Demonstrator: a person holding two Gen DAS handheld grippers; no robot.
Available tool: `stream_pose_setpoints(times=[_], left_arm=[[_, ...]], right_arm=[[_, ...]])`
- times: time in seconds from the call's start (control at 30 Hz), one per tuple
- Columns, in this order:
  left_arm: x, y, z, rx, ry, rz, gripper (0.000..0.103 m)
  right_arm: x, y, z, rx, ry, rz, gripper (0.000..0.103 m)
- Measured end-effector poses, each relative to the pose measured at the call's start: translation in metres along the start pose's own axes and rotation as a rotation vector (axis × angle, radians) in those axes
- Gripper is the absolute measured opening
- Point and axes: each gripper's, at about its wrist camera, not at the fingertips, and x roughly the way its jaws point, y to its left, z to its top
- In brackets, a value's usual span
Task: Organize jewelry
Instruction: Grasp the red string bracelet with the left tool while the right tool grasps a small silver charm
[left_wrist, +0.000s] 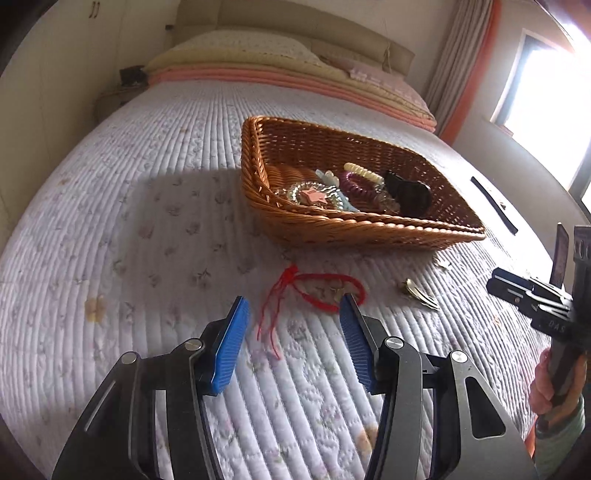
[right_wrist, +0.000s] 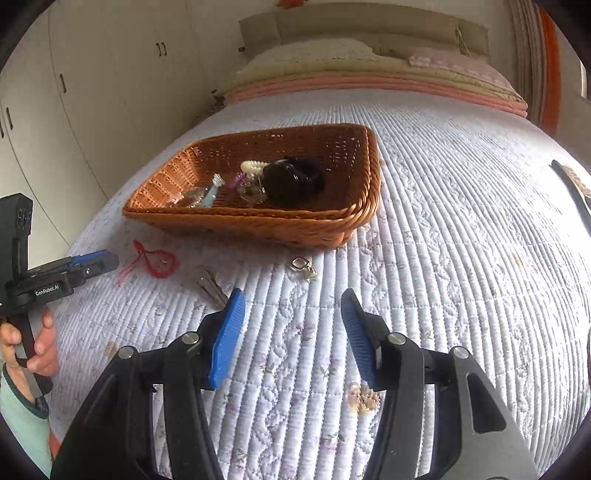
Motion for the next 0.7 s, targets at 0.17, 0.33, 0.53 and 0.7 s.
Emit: stream_pose_setpoints(times=[0.17,0.33,0.53,0.7], left_arm=[[0.021,0.001,0.01,0.017,0.038,0.002,0.047],[0.032,0.006,0.009,0.015,0.065,-0.035,0.043],[0.037,0.014,0.011,-0.022,0.072,-0.071,0.042],[0.044,0.004,0.013,0.019,0.081,-0.028,0.009]], right_arm=[[0.028,-0.004,0.006,0.003,0.042,-0.016,0.049],[0.048,-0.002,0.019,-0.012,0.066,-0.038,0.037],[0.072,-0.001,0.027,-0.02,0.103,-0.047,0.023],[0.072,0.001,0.025,-0.036,0.093,-0.047,0.009]])
